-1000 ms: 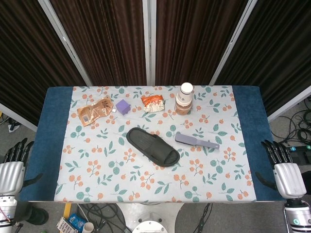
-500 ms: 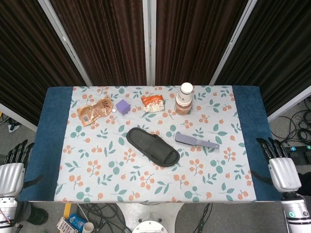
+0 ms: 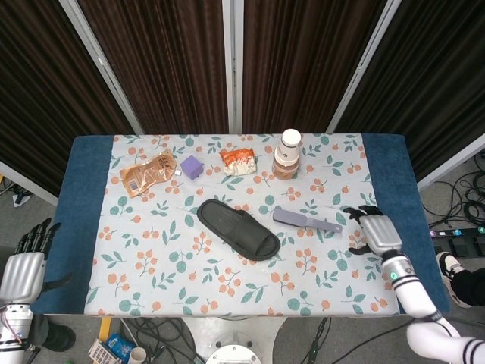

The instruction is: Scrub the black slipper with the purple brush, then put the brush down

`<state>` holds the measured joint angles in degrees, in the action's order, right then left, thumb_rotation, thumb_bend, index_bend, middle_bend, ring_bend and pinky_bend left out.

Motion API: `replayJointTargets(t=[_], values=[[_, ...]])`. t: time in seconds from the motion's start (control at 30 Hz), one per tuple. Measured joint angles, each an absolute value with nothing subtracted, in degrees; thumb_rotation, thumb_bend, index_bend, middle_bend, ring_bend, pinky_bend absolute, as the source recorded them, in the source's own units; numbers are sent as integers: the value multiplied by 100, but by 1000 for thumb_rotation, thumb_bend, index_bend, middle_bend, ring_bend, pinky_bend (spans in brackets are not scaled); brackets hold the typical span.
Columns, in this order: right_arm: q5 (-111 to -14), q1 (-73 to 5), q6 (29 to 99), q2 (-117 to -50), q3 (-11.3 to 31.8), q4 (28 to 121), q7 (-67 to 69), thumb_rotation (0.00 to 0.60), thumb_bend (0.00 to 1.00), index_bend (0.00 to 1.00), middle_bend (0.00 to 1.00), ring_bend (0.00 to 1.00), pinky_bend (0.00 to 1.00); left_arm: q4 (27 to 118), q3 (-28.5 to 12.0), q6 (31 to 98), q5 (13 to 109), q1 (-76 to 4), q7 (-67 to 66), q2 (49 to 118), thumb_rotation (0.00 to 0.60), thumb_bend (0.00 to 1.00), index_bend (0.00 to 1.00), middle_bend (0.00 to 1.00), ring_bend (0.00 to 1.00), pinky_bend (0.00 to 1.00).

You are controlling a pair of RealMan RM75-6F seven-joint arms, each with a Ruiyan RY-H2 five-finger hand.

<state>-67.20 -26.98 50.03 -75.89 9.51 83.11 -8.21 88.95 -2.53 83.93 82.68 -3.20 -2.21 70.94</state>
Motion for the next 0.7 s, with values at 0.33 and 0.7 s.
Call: replayJointTargets(t=[0.33,0.7], values=[[-5799,-3515,4100,-8354,1107,7534,-1244,600,0,413,406,268,321,8810,-235,8352,8190,-298,-126,7117,600,151,121,118,62,126],[-5182,-3845,3728,-8404,1014,7449,-1385,600,0,424,432,327,420,8697,-233,8318,8190,-314,-46,7166,600,151,121,117,62,126]])
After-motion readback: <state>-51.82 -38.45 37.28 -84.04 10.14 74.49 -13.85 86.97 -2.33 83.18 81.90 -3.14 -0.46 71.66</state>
